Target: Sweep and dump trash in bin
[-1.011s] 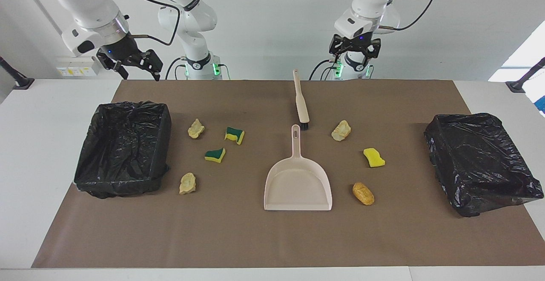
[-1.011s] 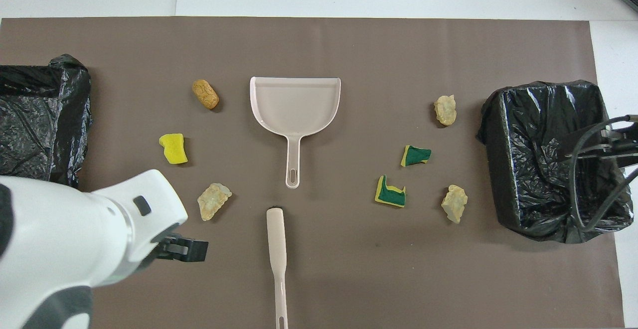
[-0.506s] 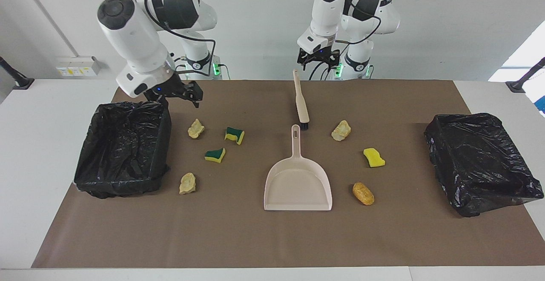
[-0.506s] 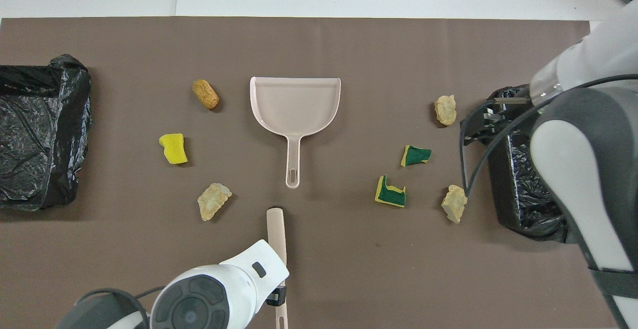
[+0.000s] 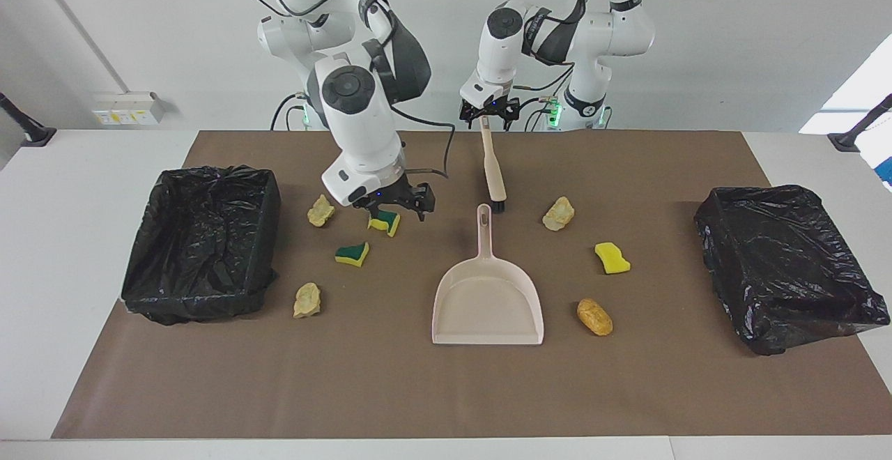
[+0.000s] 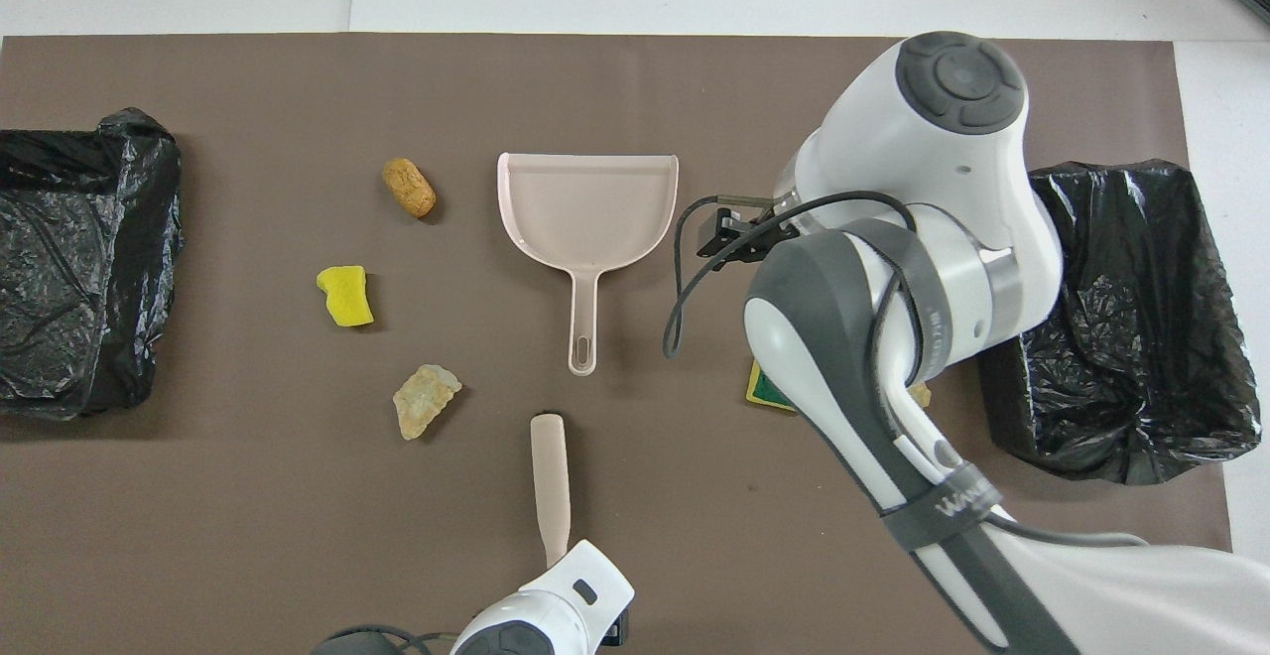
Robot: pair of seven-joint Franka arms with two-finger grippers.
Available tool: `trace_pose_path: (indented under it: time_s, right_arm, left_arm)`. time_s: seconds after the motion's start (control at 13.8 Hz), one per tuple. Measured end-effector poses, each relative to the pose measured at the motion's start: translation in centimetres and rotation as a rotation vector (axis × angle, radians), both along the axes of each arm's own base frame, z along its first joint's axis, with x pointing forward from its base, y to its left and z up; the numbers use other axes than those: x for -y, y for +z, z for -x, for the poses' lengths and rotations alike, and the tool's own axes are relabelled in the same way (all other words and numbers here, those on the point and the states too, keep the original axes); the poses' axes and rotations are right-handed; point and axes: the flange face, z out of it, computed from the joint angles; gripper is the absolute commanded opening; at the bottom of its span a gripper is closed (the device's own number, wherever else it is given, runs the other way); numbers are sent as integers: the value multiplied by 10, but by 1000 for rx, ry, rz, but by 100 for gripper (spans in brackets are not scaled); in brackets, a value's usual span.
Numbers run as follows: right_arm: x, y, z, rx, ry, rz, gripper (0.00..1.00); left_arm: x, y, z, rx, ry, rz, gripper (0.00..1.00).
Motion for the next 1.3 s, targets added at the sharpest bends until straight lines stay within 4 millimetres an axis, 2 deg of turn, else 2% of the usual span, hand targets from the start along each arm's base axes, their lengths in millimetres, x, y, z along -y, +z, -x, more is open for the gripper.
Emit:
trace_pose_path:
  time_s: [0.14,0.29,0.51,0.58,0.65,0.79,1.01,1.16,1.3]
  right_arm:
    - [-9,-6,1,4,-3,-1,100]
    - [-7,-4,0,8,-6,-2,100]
    - [-5,-3,-2,10,-9,-1,100]
    - [-6,-3,-2,10,-9,-1,100]
    - [-6,-3,-2,10,-9,-1,100]
    - [-6,-3,-2,10,-9,-1,100]
    - [-7,-2,-2,18,-9,-5,100]
    - [-14,-4,1,23,0,-8,100]
    - [-34,-11,5,42,-14,-18,100]
  left_arm:
    - [0,-4,-5,-1,11,13,81]
    - [-1,-5,-11,9,26,26,66]
    - [-3,-7,-18,15,41,41,26]
    - [-3,-8,-19,16,41,42,7]
    - [-3,-8,-19,17,41,43,0]
    - [-2,-5,-21,22,23,51,0]
    - [-5,12,-41,38,6,72,0]
    - [-22,37,-70,71,9,44,0]
    - [-59,67,-114,110,26,38,0]
